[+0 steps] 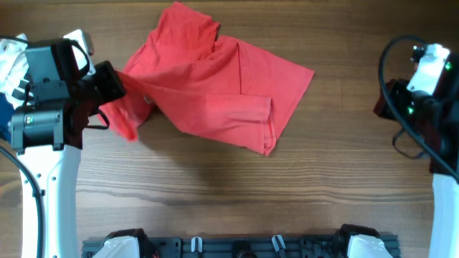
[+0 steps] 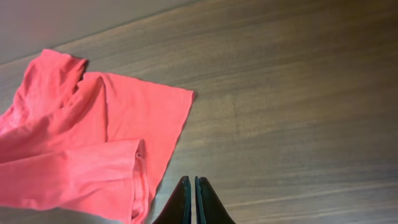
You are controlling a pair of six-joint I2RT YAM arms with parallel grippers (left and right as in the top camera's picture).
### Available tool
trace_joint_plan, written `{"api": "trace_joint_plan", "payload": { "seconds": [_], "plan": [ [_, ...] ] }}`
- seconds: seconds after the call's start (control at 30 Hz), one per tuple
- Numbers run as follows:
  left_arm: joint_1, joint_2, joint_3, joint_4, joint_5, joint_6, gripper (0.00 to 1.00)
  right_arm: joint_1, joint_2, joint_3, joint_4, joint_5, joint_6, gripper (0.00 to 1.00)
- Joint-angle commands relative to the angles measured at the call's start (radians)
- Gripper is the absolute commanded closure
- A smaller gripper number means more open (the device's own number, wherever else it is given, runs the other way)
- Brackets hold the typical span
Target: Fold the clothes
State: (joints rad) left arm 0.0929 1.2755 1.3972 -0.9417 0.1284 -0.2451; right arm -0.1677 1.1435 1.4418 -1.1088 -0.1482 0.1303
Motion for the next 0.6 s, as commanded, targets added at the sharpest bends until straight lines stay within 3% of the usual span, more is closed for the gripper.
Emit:
{"api": "trace_joint_plan", "payload": {
  "seconds": [0.0, 0.1, 0.17, 0.33, 0.4, 0.57],
  "plan": [
    [0.001, 0.01, 0.016, -0.053, -0.006, 0.003, 0.92, 0.0, 0.048, 0.003, -0.044, -0.113, -0.129, 0.96],
    [0.001, 0.048, 0.014, -0.071, -0.007, 0.003, 0.92, 0.06, 0.169, 0.003, -0.108, -0.261, -0.249, 0.91],
    [0.001, 0.069, 0.014, -0.079, -0.007, 0.003, 0.92, 0.129, 0.264, 0.003, -0.124, -0.271, -0.277, 0.73],
    [0.001, 0.113, 0.014, -0.085, -0.007, 0.003, 0.93, 0.314, 0.524, 0.003, -0.056, -0.24, -0.214, 0.5],
    [0.001, 0.114, 0.014, -0.084, -0.008, 0.003, 0.93, 0.37, 0.63, 0.003, -0.003, -0.162, -0.15, 0.46],
    [0.001, 0.114, 0.014, -0.084, -0.018, 0.006, 0.93, 0.466, 0.829, 0.003, 0.069, -0.132, -0.151, 0.41]
  ]
}}
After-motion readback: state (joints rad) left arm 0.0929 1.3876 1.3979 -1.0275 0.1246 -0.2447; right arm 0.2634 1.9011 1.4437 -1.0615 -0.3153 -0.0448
